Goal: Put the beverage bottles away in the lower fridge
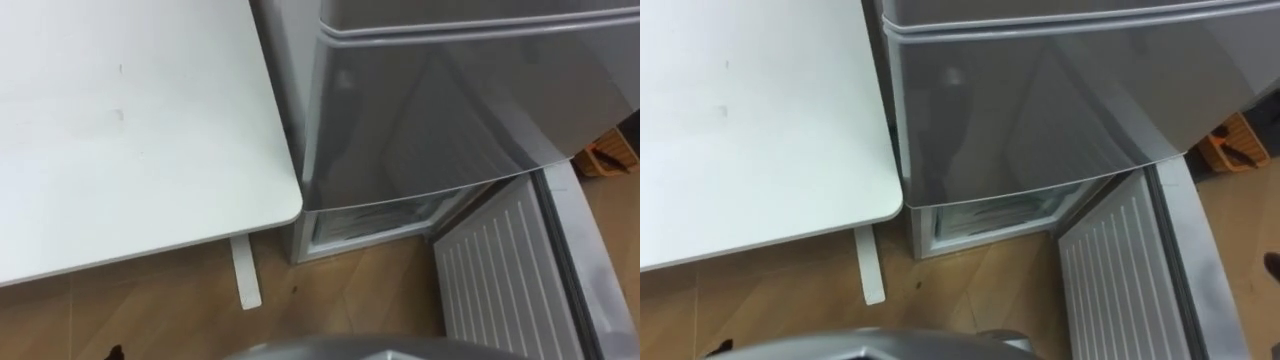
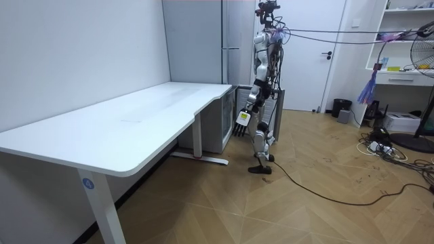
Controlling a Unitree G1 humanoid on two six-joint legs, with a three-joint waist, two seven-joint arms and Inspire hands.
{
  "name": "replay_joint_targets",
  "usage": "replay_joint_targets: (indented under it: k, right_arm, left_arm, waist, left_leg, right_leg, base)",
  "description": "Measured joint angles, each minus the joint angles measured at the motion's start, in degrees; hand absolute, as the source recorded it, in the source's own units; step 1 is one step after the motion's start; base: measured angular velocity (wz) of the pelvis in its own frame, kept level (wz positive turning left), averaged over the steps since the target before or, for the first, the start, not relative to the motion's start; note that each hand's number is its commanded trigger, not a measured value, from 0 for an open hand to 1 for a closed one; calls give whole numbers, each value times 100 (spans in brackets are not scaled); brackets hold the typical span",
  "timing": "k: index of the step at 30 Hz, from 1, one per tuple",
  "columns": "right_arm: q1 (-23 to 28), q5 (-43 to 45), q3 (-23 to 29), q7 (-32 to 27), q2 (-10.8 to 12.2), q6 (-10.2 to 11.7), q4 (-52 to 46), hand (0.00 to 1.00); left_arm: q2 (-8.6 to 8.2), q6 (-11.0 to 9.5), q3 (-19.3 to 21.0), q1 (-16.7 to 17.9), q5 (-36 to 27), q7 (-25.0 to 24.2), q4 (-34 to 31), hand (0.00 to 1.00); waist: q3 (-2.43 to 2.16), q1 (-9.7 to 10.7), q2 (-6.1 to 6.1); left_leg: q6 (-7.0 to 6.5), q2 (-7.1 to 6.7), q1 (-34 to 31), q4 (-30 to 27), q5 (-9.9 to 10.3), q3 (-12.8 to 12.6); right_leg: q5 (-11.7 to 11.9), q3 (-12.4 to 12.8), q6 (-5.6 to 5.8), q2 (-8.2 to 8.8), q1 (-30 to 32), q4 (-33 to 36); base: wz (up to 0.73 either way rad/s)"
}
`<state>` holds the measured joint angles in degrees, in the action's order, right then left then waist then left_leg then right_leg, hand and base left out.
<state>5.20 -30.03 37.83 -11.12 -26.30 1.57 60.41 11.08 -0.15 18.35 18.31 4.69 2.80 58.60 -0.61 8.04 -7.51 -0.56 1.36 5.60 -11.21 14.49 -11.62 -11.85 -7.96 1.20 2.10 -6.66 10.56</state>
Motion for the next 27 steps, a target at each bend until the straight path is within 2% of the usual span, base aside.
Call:
replay_joint_targets:
  k: [13, 16, 18, 19, 21, 22, 27]
  right_arm:
    - [68, -348, -69, 260, 10, -167, 636, 0]
    - [162, -339, -299, 362, 41, -169, 667, 0]
    - [177, -316, -467, 486, 137, -165, 670, 0]
    - [199, -259, -608, 490, 187, -63, 673, 0]
    - [241, -259, -706, 572, 210, -42, 648, 0]
    - [270, -264, -775, 584, 294, 5, 615, 0]
    - [338, 126, -1263, 599, 591, 131, 321, 0]
  left_arm:
    - [2, 61, -17, -125, 5, 18, 121, 0]
    - [2, 65, -51, -125, 15, 8, 121, 0]
    - [15, 64, -85, -133, 59, 7, 121, 0]
    - [47, 64, -212, -152, 56, -2, 123, 0]
    - [55, 64, -294, -185, 57, -18, 125, 0]
    - [55, 63, -302, -216, 55, -38, 125, 0]
    - [51, 59, -688, -420, 54, -113, 245, 0]
  waist:
    - [37, -47, 99]
    - [43, -65, 130]
    - [47, -61, 149]
    - [50, -61, 158]
    - [45, -89, 169]
    - [32, -146, 195]
    - [44, -279, 206]
  left_leg:
    - [1, 4, 10, -23, 0, -6]
    - [2, 6, 15, -22, 0, -4]
    - [2, 9, 15, -23, 0, -5]
    - [2, 9, 13, -23, 0, -4]
    - [2, 11, 17, -23, 0, -12]
    - [3, 19, 21, -22, 1, -42]
    - [7, 88, 5, -51, 2, -104]
  right_leg:
    - [2, 20, -4, -3, 4, 2]
    - [3, 25, -5, -7, -15, -3]
    - [4, 18, -7, -10, -16, -4]
    - [5, 11, -9, -10, -17, -4]
    - [6, 13, -10, -11, -16, -3]
    - [13, 23, -18, -16, -1, -2]
    - [63, 80, -23, -40, 67, -9]
  base:
    - [0]
    - [0]
    - [0]
    - [0]
    - [-3]
    - [-13]
    - [-8]
